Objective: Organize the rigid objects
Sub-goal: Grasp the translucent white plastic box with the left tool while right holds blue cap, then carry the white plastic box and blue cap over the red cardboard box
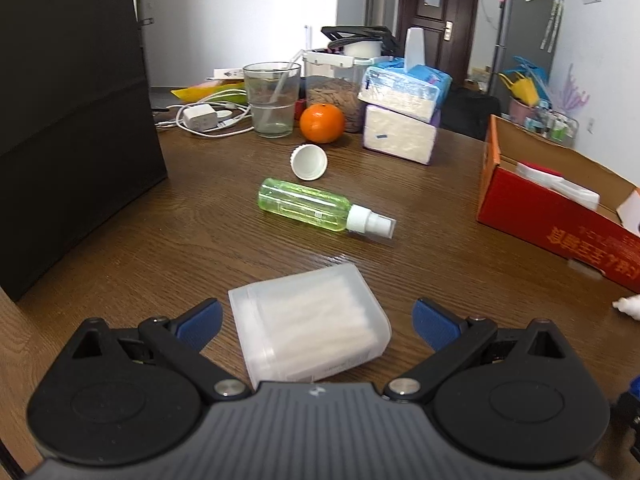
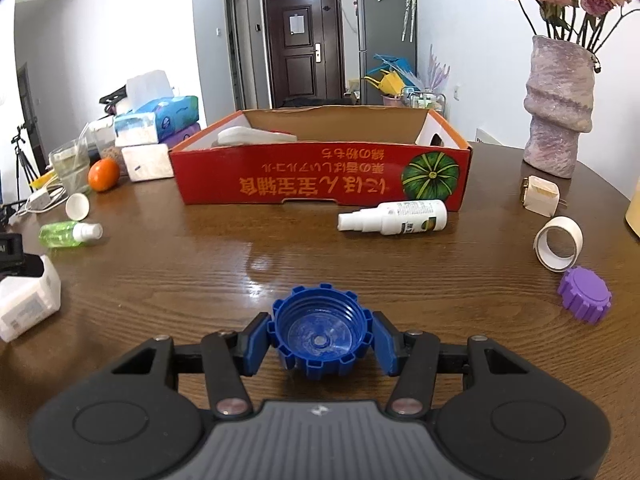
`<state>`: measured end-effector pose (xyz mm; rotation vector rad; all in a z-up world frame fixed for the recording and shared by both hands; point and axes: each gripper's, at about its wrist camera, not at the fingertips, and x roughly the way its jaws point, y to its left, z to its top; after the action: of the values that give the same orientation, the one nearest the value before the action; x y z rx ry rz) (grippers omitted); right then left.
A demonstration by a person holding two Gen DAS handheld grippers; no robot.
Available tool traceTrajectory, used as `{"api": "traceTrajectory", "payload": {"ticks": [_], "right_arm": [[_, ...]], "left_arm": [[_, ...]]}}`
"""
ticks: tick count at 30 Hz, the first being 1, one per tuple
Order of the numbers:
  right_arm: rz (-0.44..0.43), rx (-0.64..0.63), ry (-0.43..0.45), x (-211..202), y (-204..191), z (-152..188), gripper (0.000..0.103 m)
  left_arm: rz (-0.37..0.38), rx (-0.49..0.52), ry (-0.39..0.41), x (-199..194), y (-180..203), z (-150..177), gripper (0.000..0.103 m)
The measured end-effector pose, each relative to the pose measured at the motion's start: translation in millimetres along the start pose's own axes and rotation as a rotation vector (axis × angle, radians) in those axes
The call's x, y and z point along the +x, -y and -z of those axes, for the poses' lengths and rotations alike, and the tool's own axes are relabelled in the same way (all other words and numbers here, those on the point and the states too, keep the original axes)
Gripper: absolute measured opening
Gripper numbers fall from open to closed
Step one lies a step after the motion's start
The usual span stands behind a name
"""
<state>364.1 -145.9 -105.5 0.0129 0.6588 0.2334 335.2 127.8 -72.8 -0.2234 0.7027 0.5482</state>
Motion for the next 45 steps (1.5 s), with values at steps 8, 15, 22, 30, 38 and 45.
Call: {"api": "traceTrajectory", "payload": {"ticks": [8, 15, 22, 30, 38, 45], "right_arm": [[0.013, 0.024, 0.011, 0.3, 6.4, -0.8, 0.053], [0.026, 0.026, 0.013, 1.6, 5.8, 0.5, 0.053], [0.044, 0.024, 0.022, 0.2, 5.5, 1.9, 0.053], [0.057, 0.031, 0.035, -1.0, 7.7, 2.4, 0.053], [0.061, 0.035, 0.055, -5.0, 8.8, 3.1, 0.053], [0.057, 0.032, 0.072, -9.2, 8.6, 3.4, 0.053]], "left_arm": [[-0.068, -0.014, -0.024, 16.5, 12.0, -2.2, 0.103], [-0.104, -0.051, -0.058, 29.4, 5.3, -1.6, 0.103], [-0.082, -0.04, -0.083, 34.1, 4.0, 0.3, 0.089], [-0.037, 0.034, -0.05, 28.4, 10.3, 7.2, 0.084], [0.039, 0.084, 0.012, 12.4, 17.0, 12.1, 0.084], [0.101, 0.147, 0.077, -8.7, 30.1, 19.5, 0.084]]}}
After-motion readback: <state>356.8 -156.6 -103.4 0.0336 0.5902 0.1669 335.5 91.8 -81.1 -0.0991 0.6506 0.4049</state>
